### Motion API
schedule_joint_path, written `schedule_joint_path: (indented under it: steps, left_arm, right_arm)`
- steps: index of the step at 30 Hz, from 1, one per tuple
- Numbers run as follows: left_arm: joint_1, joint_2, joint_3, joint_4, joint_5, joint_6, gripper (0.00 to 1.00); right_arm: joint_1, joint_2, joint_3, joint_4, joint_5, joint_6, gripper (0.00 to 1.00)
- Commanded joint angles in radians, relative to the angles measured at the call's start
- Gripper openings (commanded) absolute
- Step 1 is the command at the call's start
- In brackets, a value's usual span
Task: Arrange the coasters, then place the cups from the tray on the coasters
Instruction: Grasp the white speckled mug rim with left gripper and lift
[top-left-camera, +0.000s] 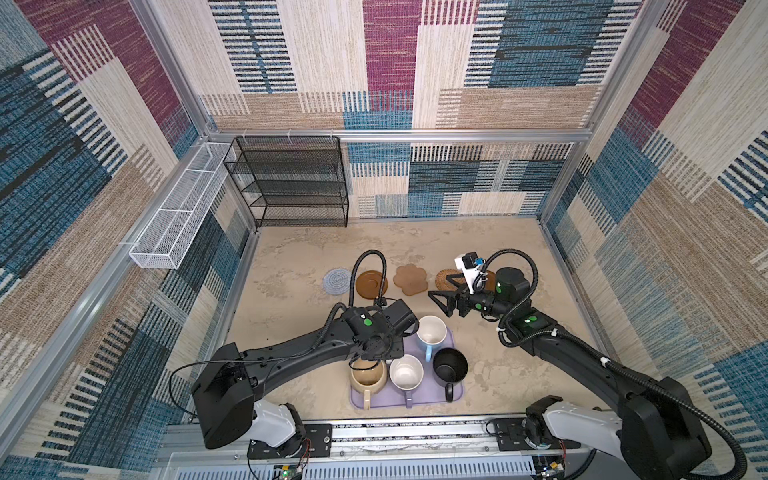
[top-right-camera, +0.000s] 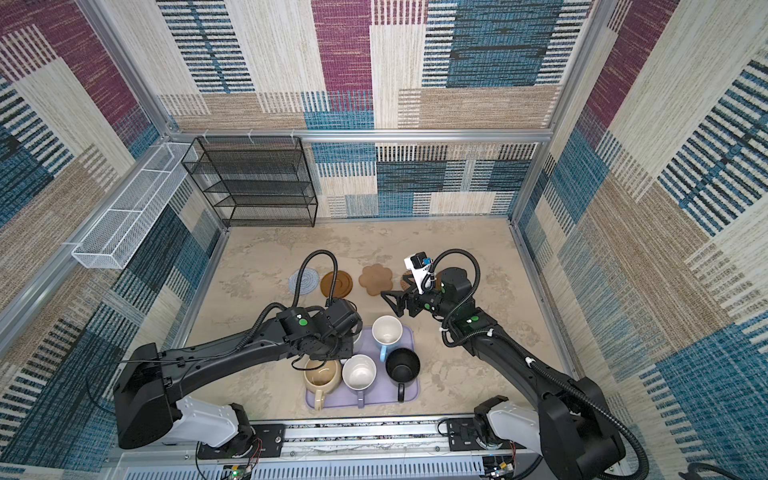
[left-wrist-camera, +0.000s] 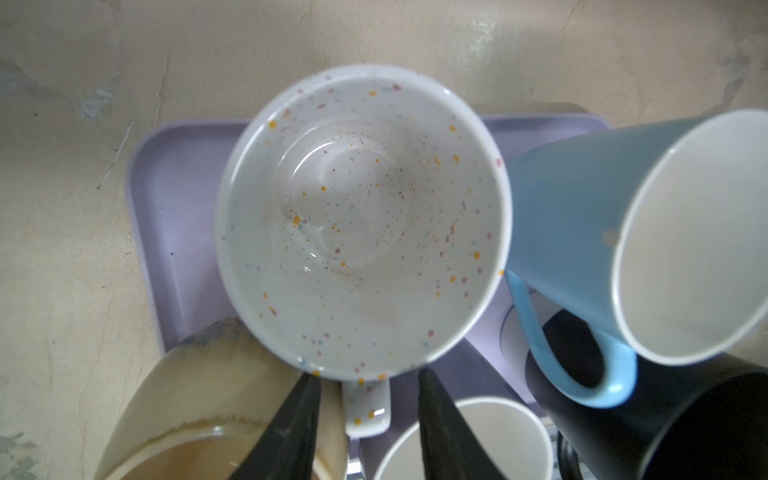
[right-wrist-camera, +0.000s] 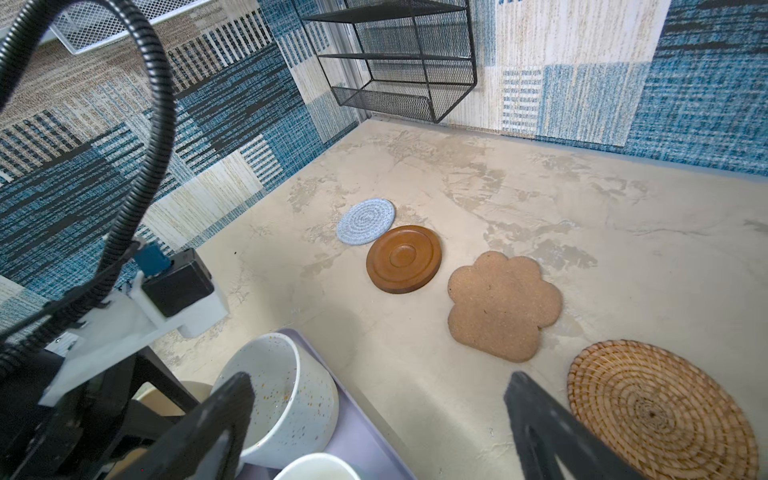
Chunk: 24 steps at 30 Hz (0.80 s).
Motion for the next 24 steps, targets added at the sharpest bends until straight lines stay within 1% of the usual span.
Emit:
schedule_joint_path:
  steps: [1, 6, 12, 15, 19, 24]
  left_arm:
    - [-0.004, 0.025, 0.014, -0.023, -0.023, -0.029, 0.38]
    - [-0.017, 0.035, 0.009, -0.023, -0.047, -0.052, 0.38]
    - [-0.019, 0.072, 0.028, -0.035, -0.069, -0.047, 0.33]
    - [-0.019, 0.09, 0.052, -0.06, -0.097, -0.039, 0.29]
    - [-0.019, 0.116, 0.062, -0.062, -0.096, -0.031, 0.27]
    - [-0.021, 0.145, 0.061, -0.06, -0.084, -0.038, 0.27]
  right_arm:
    - [0.002, 0.0, -0.003, 0.044, 0.008, 0.002, 0.97]
    - [0.002, -0.004, -0.003, 0.045, 0.015, 0.002, 0.97]
    - [0.002, 0.003, -0.001, 0.045, 0.018, 0.001, 0.97]
    - [0.003, 0.002, -0.002, 0.045, 0.023, 0.002, 0.97]
    - [0.002, 0.0, -0.004, 0.041, 0.035, 0.002, 0.97]
    - [0.002, -0.001, -0.005, 0.041, 0.04, 0.002, 0.97]
